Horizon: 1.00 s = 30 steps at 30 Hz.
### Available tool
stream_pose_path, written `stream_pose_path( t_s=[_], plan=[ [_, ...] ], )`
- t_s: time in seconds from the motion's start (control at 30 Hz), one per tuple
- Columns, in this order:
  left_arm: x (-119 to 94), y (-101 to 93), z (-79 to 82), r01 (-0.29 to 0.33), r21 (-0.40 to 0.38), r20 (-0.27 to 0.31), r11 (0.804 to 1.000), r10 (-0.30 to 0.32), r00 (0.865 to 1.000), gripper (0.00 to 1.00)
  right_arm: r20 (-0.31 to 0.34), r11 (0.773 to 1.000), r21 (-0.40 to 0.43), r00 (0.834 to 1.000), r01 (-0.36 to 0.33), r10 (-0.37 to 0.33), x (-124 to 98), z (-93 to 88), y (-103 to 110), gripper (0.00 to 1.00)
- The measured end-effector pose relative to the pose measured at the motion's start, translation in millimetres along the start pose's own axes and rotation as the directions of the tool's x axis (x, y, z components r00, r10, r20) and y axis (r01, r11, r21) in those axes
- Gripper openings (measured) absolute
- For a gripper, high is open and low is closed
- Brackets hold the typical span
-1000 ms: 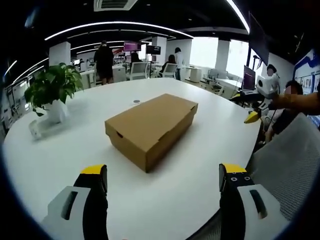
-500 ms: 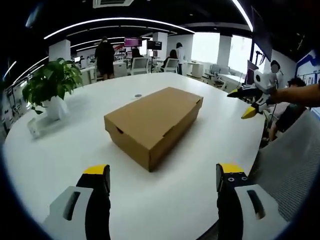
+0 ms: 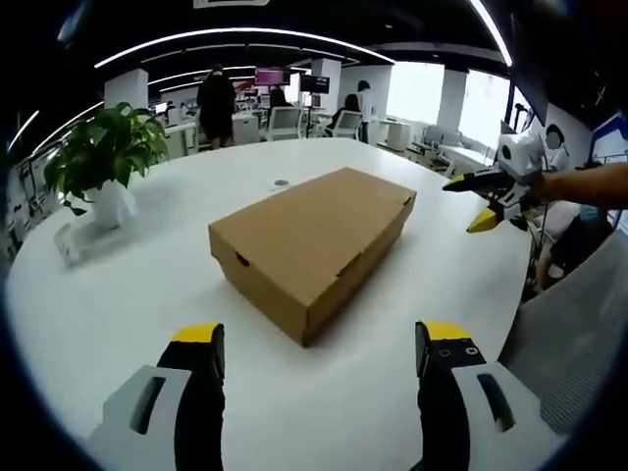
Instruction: Operate the shoe box by opening the lid, removing the specified soft item, and placing it in the target area until the item is outside and the box remains undamaged.
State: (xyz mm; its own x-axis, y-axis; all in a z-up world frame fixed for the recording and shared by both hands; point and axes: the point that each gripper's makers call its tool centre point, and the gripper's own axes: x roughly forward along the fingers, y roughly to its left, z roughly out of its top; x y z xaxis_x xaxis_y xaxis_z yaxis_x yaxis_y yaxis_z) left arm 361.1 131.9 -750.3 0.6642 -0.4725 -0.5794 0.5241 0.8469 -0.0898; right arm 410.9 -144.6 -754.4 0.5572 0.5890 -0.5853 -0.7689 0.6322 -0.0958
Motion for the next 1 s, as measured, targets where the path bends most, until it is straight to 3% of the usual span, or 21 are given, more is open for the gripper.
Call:
stream_pose_path(
  t_s=[0.43, 0.73, 1.0],
  plan=[
    [16, -3.8, 13.2, 0.0, -0.002, 0.009, 1.0, 0.0, 1.0, 0.75, -0.005, 1.0, 0.019, 1.0, -0.019, 0.019, 23, 12.0, -11, 0.66],
    [31, -0.1, 16.6, -0.022, -0.042, 0.011, 0.999, 0.023, 1.0, 0.71, -0.073, 0.998, -0.049, 0.996, -0.048, 0.044, 38, 11.7, -11, 0.63],
    [42, 0.3, 14.4, -0.042, -0.05, 0.007, 0.998, 0.042, 0.999, 0.7, -0.093, 0.998, -0.041, 0.995, -0.042, 0.038, 53, 12.0, -16, 0.62]
  ],
)
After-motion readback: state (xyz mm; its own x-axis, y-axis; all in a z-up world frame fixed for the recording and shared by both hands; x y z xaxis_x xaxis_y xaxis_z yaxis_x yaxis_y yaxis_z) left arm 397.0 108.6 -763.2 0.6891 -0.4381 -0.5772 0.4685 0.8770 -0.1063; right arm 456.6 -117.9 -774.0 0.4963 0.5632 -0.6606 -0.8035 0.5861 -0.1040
